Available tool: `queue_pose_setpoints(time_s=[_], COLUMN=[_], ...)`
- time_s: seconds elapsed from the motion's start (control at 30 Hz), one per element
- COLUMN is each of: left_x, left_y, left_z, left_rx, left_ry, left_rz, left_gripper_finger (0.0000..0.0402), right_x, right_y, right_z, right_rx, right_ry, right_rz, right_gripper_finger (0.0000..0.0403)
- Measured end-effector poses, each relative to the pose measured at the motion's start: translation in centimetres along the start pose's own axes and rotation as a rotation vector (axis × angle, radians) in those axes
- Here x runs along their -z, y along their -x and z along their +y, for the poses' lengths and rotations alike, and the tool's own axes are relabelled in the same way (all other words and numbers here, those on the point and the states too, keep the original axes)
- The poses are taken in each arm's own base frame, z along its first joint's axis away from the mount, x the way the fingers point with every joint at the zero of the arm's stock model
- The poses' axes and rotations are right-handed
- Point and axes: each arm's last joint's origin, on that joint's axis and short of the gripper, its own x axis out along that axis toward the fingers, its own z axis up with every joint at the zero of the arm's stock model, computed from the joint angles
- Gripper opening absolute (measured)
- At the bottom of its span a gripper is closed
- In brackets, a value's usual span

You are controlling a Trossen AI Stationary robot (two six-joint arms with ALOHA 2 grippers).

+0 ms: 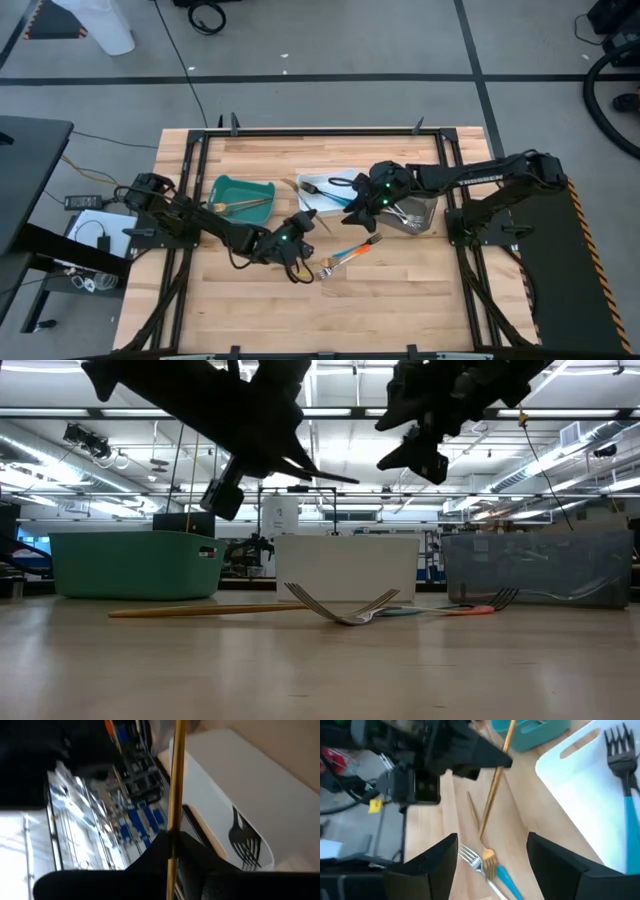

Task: Sort silverware by color (type)
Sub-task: Put the gold fork into the green bin

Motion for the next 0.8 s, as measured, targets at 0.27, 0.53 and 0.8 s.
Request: queue_pose_setpoints(time_s=[0.27, 0.53, 0.8], left_x=[0.7, 1.7, 3.7], left_y=[0.3, 0.9, 2.7], left_z=[-1.0, -2.0, -0.9], left_rx=[0.026, 0.063, 0.1], left_ry=[0.051, 0.163, 0.343], left_rz=[0.124, 0.185, 0.169], left_gripper_finger=[0.0034, 0.0035, 0.0036], right_x=[1.2, 2.3, 2.9], right_y=[0.2, -0.1, -0.2], right_z=[1.3, 2.4, 2.9], right_rx=[0.092, 0.138, 0.192], right_ry=[0.089, 0.154, 0.183], right_rz=[0.009, 0.021, 0.02], right_gripper_finger=[0.0242, 0.0242, 0.0242])
